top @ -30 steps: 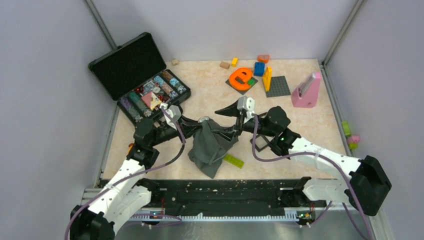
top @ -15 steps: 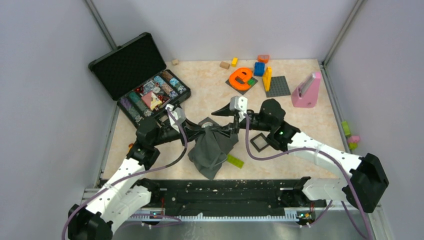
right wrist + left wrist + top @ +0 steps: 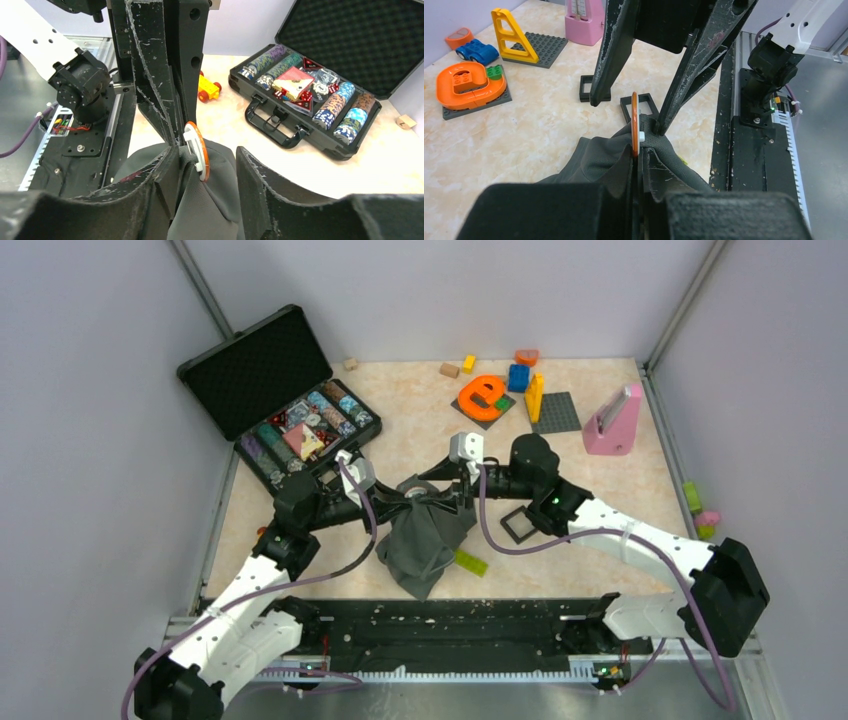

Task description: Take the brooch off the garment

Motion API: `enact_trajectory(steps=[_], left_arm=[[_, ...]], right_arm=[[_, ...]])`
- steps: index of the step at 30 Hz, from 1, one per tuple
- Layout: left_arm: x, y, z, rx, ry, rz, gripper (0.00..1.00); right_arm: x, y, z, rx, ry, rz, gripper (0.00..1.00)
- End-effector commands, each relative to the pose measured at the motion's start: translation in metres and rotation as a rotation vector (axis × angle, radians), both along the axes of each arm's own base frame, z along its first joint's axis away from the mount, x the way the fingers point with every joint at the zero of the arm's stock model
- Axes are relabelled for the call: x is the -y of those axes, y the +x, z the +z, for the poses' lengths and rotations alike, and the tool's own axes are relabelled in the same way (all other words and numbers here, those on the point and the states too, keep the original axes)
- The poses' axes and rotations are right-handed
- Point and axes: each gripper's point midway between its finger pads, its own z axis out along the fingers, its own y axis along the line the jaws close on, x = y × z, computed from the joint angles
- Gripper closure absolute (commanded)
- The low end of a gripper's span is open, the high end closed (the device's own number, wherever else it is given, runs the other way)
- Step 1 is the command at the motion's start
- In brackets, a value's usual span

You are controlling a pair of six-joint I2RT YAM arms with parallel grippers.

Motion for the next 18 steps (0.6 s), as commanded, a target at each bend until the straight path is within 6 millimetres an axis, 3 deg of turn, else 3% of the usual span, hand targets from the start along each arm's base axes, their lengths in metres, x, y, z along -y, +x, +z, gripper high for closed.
enact_trajectory(steps=[1, 18], left_arm=[[0.0013, 0.0000, 0.0225, 0.080, -0.021, -0.010, 1.00], [0.0020, -0.0050, 0.0236, 0.098, -0.024, -0.031, 1.00]], right_arm=[[-0.0018, -0.0003, 0.0233, 0.059, 0.034, 0.021, 0.57], [-0.0101, 0.0009, 0.0240, 0.028, 0.046, 0.046, 0.72]])
